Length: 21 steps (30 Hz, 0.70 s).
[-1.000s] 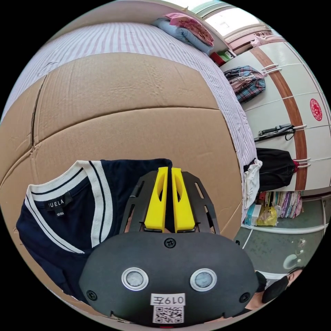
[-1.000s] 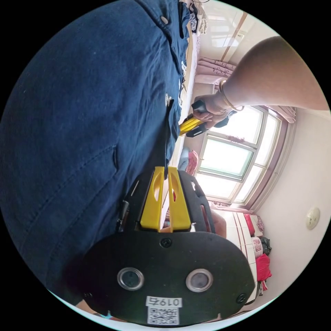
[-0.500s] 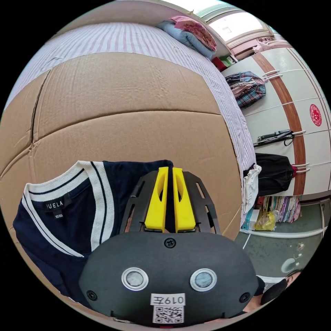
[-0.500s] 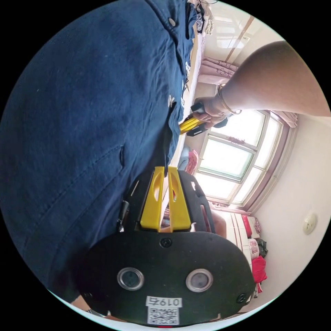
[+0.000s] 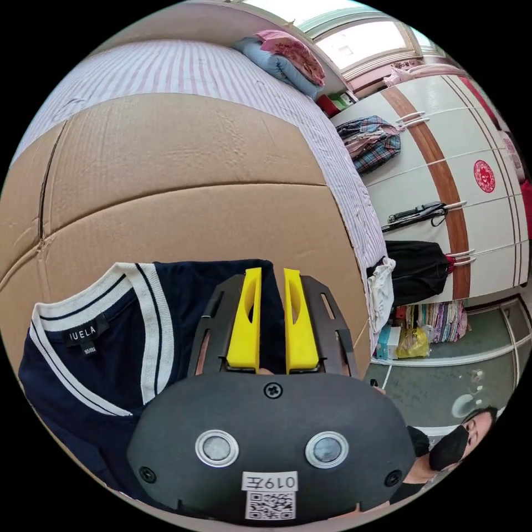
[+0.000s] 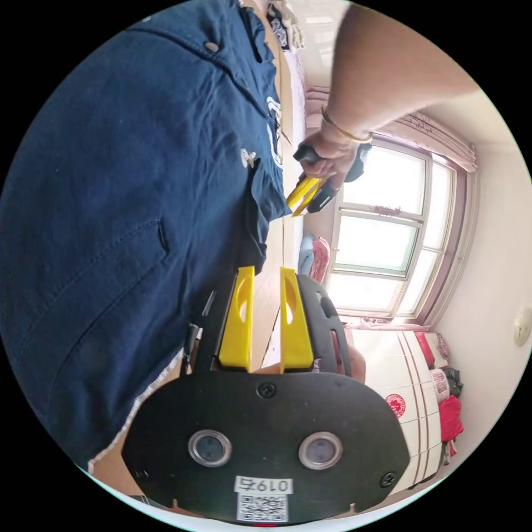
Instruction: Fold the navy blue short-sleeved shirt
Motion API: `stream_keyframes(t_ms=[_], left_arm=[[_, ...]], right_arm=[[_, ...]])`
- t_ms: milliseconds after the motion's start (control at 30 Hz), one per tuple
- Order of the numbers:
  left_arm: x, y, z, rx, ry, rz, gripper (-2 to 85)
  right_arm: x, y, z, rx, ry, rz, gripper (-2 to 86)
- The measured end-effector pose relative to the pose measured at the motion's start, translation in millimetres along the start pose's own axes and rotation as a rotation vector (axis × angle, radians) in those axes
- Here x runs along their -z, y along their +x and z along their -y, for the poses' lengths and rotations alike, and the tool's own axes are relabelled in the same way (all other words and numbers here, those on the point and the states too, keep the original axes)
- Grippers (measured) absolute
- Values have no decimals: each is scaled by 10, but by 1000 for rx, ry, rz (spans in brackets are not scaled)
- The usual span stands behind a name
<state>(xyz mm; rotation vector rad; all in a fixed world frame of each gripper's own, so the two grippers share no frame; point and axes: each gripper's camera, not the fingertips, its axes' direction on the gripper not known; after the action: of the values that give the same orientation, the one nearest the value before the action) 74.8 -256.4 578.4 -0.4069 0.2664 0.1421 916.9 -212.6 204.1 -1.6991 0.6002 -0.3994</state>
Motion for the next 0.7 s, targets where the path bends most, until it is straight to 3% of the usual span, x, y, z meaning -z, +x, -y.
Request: stream_keyframes(t_ms=[100,267,533,700], left_arm=[[216,279,-237,-166,79,123,25],[403,412,-517,-218,156,267,32],[434,505,-585,-188,106,225,67],[538,548,-1208,-259,140,106,80]], right_arm=[[-98,3,-167,-46,17,30,77],[-326,-216,-328,-20,-3,73,80],[-695,-406,-668,-62,10,110,82],[-955,-325,-1065,-169,95,261,86]])
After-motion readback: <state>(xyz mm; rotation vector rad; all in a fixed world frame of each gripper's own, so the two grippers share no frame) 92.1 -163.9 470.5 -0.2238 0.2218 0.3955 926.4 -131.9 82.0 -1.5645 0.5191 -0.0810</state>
